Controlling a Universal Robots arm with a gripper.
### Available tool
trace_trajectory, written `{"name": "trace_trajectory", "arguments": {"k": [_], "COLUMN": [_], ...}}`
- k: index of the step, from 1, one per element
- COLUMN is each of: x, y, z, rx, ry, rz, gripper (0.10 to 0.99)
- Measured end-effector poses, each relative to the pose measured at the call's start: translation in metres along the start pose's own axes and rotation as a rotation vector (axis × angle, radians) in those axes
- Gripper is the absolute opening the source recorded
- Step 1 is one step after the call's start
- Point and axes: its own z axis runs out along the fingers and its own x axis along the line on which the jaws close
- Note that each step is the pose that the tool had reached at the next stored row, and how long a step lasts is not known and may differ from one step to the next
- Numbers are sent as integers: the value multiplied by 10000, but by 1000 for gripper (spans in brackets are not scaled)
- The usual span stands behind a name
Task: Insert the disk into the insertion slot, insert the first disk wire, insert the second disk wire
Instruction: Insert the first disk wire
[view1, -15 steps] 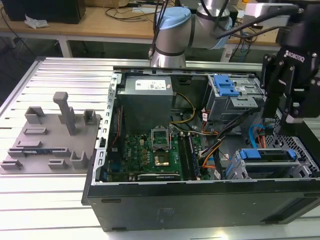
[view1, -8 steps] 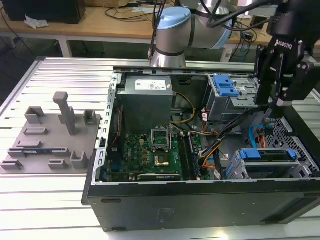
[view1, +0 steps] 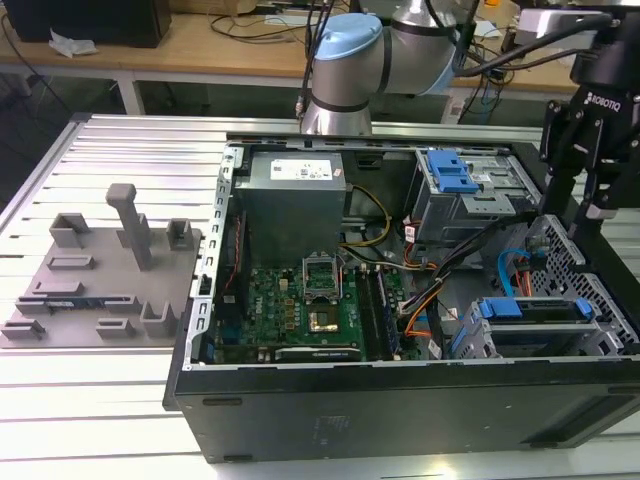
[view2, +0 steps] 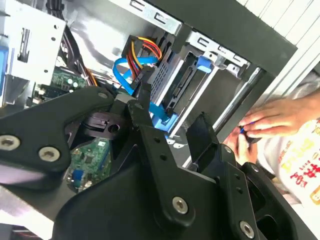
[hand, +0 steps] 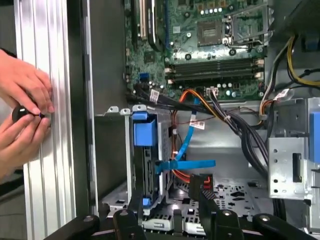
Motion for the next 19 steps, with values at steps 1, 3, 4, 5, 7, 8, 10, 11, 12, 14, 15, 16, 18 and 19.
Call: {"name": "trace_trajectory", "arguments": {"k": [1,3,4,5,7,8,10,11,12,14,15,16,18,19], "x": [-3,-27,-67,-111,-233,-283,-354,-405,-429,-469,-474,-479,-491,-496], "y": [0,2,4,7,15,18,22,25,26,29,29,29,22,15], "z": [11,42,42,36,22,16,6,-2,-6,-13,-11,-8,19,38], "rx": [-46,-138,-136,-133,-119,-109,-87,-61,-45,-12,-5,0,5,4], "ry": [2,13,35,80,247,361,615,920,1104,1531,1685,1815,1958,1964], "rz": [163,490,489,490,491,491,491,492,492,493,491,488,483,484], "gripper": [561,561,561,561,561,561,561,561,561,561,561,561,561,561]}}
